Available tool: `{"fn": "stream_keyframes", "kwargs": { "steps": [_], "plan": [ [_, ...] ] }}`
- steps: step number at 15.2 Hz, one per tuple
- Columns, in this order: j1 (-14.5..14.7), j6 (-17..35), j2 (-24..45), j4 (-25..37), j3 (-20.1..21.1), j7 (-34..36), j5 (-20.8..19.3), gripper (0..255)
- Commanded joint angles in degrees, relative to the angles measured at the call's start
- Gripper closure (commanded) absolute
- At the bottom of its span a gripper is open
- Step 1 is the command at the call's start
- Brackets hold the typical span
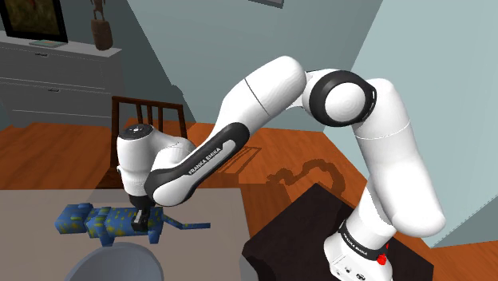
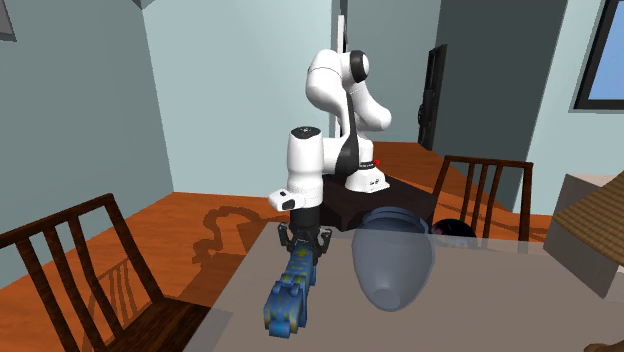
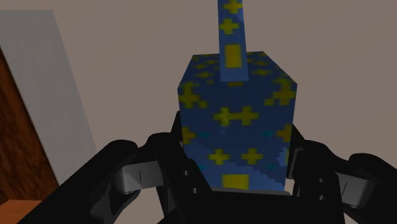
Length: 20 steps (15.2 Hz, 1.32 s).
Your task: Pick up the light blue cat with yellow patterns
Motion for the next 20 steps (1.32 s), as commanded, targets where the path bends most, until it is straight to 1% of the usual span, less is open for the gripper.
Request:
{"fn": "stream_keyframes", "kwargs": {
  "steps": [1,3,18,20],
  "plan": [
    [0.0,0.0,0.0,-0.1,0.0,0.0,0.0,255],
    [0.0,-0.1,0.1,0.1,0.0,0.0,0.0,255],
    [-1.7,-7.4,-7.7,-0.2,2.4,-1.8,2.9,255],
    [-1.7,-7.5,-7.7,-0.1,2.4,-1.8,2.9,255]
  ]
}}
